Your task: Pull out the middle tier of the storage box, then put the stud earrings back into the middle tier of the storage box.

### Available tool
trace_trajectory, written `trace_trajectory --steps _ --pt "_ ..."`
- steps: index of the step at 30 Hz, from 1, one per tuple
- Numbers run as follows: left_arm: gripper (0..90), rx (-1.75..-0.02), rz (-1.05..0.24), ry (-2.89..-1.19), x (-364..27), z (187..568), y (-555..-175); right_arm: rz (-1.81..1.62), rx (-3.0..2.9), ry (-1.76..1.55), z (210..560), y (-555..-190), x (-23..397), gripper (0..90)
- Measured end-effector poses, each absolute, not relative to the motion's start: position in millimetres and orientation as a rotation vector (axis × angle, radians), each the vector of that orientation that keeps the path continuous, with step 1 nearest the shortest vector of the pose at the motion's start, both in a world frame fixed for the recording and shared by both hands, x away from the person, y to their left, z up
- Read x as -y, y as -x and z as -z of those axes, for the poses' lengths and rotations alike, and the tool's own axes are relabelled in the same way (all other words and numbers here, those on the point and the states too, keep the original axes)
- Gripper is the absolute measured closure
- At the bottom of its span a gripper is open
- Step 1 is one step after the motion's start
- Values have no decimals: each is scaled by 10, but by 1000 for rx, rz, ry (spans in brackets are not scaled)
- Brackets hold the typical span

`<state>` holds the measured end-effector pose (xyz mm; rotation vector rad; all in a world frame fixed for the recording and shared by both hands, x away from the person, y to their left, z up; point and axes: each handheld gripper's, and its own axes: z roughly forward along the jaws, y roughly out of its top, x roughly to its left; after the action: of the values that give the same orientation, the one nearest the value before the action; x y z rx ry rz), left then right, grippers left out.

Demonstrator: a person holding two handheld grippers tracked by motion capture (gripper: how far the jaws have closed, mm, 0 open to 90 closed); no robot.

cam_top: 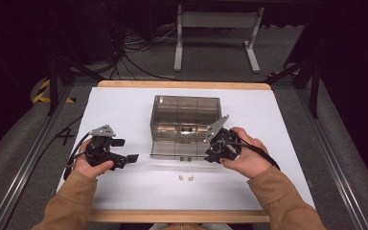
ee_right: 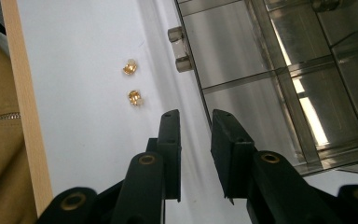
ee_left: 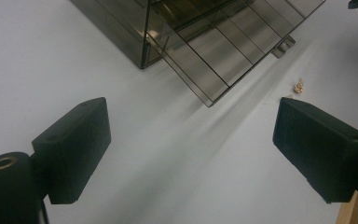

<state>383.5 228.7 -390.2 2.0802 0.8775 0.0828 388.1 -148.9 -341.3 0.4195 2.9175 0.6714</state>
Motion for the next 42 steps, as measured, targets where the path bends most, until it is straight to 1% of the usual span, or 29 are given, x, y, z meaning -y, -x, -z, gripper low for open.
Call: trace_trajectory --steps 18,32,42 --pt "116 -878 -84 -2082 -2285 3902 -3832 -740 -2946 -410 3425 -3764 1270 726" --pt "115 -886 -85 -2077 -2316 3906 -3812 -783 -2991 -345 3558 -3747 1010 716" --pt "116 -882 -86 -2077 -2328 3899 -3808 -738 -3026 -307 3676 -3741 861 714"
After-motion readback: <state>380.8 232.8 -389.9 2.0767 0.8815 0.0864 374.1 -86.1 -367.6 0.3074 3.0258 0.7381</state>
